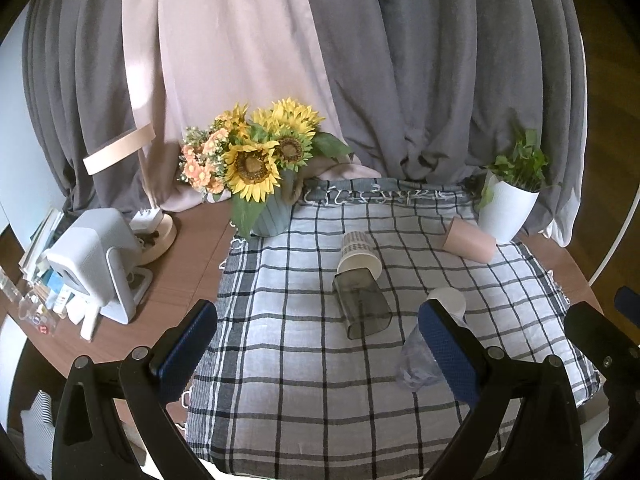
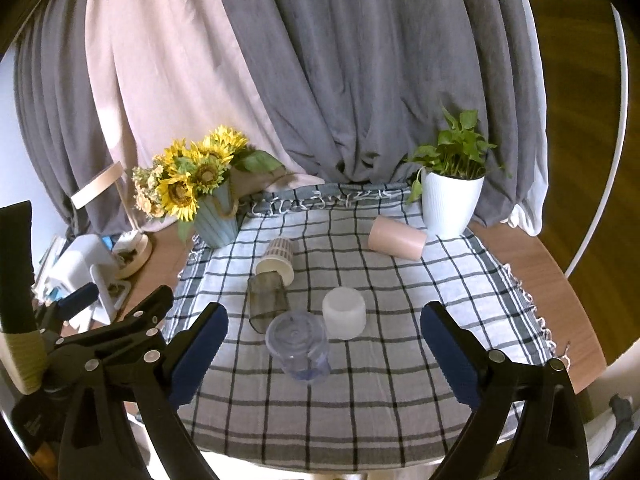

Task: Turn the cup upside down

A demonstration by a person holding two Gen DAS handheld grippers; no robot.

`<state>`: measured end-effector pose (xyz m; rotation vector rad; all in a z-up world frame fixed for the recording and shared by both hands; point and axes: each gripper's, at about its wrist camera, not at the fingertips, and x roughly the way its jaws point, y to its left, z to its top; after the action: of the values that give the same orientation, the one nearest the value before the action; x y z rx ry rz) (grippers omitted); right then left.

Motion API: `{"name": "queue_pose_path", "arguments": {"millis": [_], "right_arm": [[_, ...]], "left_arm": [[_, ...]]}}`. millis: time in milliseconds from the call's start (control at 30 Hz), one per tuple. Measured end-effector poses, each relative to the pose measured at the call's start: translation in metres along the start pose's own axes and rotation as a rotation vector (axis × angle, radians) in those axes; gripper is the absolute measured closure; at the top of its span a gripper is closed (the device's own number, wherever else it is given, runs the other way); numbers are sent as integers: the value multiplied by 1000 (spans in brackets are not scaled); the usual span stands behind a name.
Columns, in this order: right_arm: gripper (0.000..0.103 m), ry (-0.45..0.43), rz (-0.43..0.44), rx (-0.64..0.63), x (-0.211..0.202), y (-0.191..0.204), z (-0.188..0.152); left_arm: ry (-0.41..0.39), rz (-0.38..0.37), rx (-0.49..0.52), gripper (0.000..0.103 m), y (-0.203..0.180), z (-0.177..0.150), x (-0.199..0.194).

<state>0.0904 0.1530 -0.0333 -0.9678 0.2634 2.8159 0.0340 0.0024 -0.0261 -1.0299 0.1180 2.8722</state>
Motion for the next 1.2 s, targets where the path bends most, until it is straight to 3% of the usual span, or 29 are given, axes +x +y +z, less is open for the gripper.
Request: {"name": "queue_pose_path", "arguments": {"millis": [1200], "right_arm": [[6, 10, -19, 11, 3, -4, 2]], "left_arm": [[-15, -15, 14, 0, -9, 6, 3]]}}
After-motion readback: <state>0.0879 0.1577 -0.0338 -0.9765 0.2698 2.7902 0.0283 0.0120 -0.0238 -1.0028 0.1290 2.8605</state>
